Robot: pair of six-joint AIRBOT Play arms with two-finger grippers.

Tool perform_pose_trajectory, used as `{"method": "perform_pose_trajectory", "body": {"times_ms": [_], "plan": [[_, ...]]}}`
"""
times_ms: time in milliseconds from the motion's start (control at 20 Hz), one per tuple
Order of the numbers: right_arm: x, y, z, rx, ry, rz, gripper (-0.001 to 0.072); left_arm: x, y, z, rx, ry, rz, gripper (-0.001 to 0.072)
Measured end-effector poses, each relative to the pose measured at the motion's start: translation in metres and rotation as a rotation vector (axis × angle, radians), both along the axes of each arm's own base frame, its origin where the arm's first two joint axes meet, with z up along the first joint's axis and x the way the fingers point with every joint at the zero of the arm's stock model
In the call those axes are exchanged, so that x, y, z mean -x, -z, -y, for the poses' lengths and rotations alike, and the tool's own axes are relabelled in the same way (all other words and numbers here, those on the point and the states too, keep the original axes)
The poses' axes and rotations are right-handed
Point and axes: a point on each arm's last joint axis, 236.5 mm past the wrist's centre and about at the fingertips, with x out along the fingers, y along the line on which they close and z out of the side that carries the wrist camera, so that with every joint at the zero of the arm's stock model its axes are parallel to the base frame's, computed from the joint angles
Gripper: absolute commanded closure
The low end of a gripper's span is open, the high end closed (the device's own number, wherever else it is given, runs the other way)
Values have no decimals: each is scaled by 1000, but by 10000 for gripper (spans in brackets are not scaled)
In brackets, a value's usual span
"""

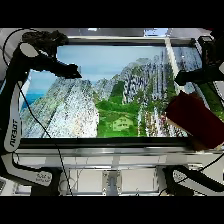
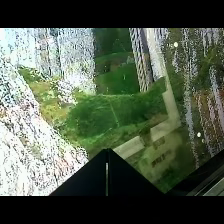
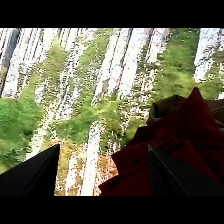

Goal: Fold the shirts.

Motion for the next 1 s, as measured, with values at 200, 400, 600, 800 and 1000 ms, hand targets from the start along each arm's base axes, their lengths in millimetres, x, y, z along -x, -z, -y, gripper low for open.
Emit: {"method": "perform_pose_trajectory", "body": {"times_ms": [200,400,600,800,1000], "plan": [[0,0,0,0,0,0,94,0,0,0,0,0,0,685],[0,0,0,0,0,0,94,-8,-4,1,12,-22,31,686],[0,0,0,0,0,0,94,-24,-11,0,28,-62,88,685],[0,0,0,1,0,2,93,-33,-16,-2,35,-88,124,682],[-15,-11,-1,-11,5,76,93,-71,-20,-36,-80,-194,275,373]]}}
